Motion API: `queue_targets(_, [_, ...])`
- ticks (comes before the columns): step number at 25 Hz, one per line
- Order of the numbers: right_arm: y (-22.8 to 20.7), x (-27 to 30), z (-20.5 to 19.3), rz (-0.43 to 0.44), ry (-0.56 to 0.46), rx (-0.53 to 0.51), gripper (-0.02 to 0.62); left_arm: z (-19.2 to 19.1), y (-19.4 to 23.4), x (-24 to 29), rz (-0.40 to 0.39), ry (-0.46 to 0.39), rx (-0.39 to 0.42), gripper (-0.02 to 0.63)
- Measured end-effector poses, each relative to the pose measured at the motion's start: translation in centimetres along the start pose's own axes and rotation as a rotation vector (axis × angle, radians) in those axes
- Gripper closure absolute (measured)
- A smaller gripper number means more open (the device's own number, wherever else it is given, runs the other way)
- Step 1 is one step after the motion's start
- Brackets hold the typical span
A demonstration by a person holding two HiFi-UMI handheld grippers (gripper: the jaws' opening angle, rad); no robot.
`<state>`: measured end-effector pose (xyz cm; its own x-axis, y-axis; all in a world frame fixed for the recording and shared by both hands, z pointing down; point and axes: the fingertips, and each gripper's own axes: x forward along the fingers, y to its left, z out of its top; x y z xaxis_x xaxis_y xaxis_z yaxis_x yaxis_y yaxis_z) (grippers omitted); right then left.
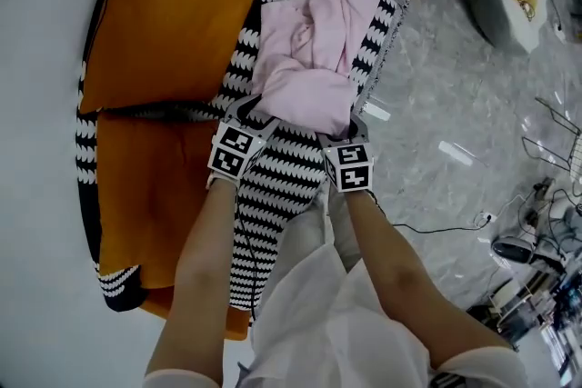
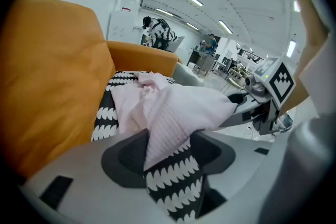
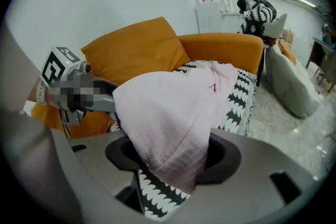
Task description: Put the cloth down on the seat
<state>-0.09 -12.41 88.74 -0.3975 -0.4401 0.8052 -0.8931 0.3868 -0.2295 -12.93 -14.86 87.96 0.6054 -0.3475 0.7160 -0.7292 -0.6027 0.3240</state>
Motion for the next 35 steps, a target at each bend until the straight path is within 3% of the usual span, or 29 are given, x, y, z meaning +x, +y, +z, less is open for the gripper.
queue_targets(3, [0.2,-0.6,-1.0,-0.011,0.078,-0.052,0.319,-1.0,-0.6,-0.9,0.02,0.036,-0.011,0.319])
queue_targets(7, [1.0,-1.5,-2.0,0.004,0.143,-0.114,0.295,-1.5,-2.0,-2.3,0.018,0.062,-0.012,0.318])
queue_targets(11, [1.8,-2.9,-2.5,0.018,0.214,-0.106,0.278,-1.5,-3.0,-3.6,0.022,0.078,-0.022,0.318])
queue_targets(15, [2.0,-4.6,-1.5,0.029,0.194,-0.106,0.275,-0.2,-4.1,-5.3,0.03,0.047,-0.043,0.318])
queue_targets(22, [3.1,-8.3,4.0,0.067,0.061,-0.067,0.275,5.2,-6.2,-9.1,0.039,-0.093,-0.099,0.319])
queue_targets(27, [4.5,-12.8,9.9,0.164,-0.147,-0.034,0.275,9.5,-8.7,-12.5,0.032,-0.193,-0.098,0.34])
queue_targets(35, [4.6,-22.0,17.3,0.208,-0.398,0.024,0.292,16.9,-12.2,-19.2,0.041,-0.392,-0.078,0.399])
